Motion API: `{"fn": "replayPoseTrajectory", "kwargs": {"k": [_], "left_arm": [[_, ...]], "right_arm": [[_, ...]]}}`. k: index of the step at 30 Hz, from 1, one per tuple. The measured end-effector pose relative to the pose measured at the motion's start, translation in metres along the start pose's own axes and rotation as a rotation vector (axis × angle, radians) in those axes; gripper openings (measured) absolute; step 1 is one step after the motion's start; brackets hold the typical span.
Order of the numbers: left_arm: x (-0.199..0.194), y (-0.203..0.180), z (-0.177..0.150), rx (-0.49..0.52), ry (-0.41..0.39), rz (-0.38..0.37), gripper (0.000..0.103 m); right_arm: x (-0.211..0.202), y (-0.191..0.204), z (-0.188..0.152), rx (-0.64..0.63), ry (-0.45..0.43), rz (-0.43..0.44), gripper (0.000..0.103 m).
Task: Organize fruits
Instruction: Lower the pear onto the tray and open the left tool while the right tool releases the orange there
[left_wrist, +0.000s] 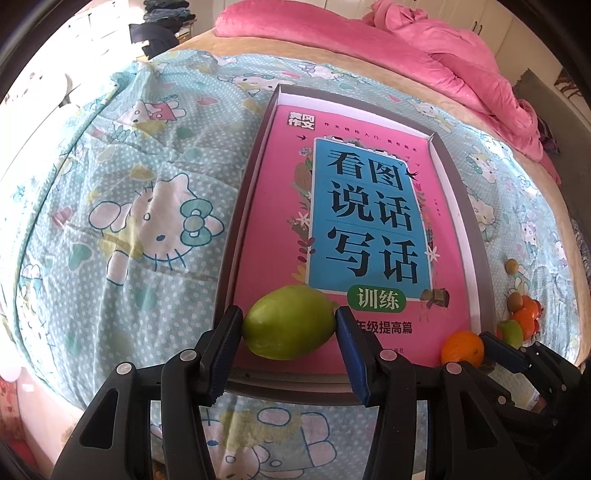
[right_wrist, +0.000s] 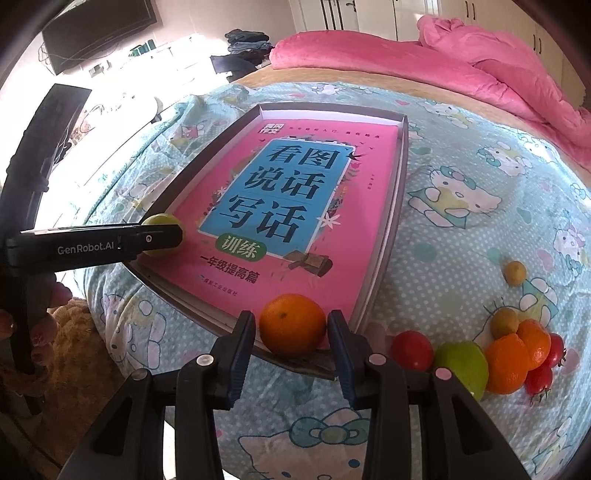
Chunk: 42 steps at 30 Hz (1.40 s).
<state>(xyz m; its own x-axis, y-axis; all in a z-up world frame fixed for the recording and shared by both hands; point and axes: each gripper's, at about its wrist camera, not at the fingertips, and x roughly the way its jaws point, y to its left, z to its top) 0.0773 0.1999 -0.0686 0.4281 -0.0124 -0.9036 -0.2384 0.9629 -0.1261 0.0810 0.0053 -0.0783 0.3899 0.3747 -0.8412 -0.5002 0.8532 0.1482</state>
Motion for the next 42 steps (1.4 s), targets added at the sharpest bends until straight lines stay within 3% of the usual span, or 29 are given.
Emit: {"fn": "replayPoseTrajectory", "kwargs": {"k": [20,38,42], "left_arm": [[-0.01,-0.006,-0.003,0.011,-0.019,-0.003,0.054],[-0.028,-0.012,0.001,0.022,-0.06,-0.013,0.066],[-0.035,-0.019,0.001,0.047,-0.08,-0.02,0.075]], "right_arm": [[-0.021,-0.009,-0.005,0.045,-0.043,0.022,0.043],[-0.037,-0.017,-0.012,0.08,-0.072,0.025,0.05],[-0.04,-0.02,-0.013,0.085,-0.082,0.021,0.05]]}}
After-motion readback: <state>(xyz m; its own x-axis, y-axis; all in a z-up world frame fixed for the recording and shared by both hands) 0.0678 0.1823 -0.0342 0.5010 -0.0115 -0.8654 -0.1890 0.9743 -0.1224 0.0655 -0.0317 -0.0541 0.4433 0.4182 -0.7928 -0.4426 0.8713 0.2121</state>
